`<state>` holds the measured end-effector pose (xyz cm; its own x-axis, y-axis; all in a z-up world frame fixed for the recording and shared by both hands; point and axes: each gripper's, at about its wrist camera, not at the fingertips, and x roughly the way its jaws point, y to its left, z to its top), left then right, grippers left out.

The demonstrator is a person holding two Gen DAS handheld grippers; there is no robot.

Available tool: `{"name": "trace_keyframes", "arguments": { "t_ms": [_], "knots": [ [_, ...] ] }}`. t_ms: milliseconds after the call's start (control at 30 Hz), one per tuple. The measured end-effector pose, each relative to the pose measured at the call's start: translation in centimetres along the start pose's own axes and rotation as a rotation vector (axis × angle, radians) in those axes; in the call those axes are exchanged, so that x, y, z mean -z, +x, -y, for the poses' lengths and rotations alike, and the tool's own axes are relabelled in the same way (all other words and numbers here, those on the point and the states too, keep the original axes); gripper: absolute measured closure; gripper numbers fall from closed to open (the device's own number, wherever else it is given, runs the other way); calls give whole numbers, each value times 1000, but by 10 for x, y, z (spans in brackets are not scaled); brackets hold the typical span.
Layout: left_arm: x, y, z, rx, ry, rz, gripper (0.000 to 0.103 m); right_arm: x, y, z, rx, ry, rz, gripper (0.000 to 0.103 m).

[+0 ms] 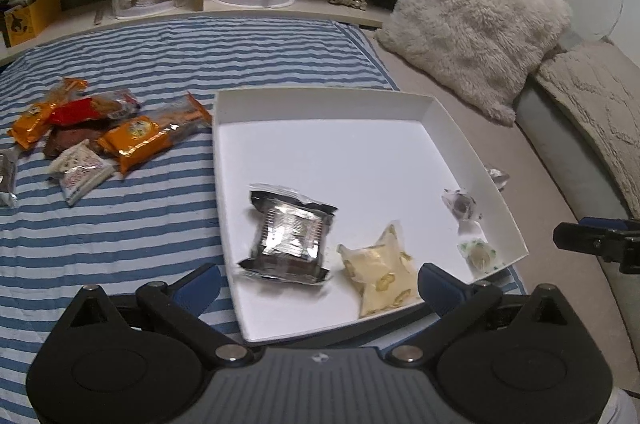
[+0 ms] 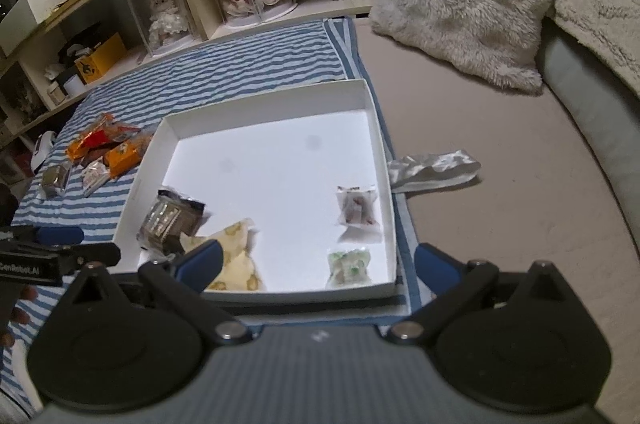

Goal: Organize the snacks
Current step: 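Withdraw both tools from the tray toward the snack pile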

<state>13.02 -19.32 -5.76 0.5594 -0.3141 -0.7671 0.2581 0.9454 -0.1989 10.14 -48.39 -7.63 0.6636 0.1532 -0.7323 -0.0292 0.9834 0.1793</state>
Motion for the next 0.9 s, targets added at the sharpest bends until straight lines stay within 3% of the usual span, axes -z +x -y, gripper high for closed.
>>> {"name": "trace_keyframes", "arguments": {
  "t_ms": [467,900],
  "knots": [
    [-22,-38,-54,-53,-14,66,0,-22,2,-39,-24,-48,26,1],
    [-30,-71,-142,-162,-92,133,0,-45,24,-109,-109,-96,69,1]
  ]
}}
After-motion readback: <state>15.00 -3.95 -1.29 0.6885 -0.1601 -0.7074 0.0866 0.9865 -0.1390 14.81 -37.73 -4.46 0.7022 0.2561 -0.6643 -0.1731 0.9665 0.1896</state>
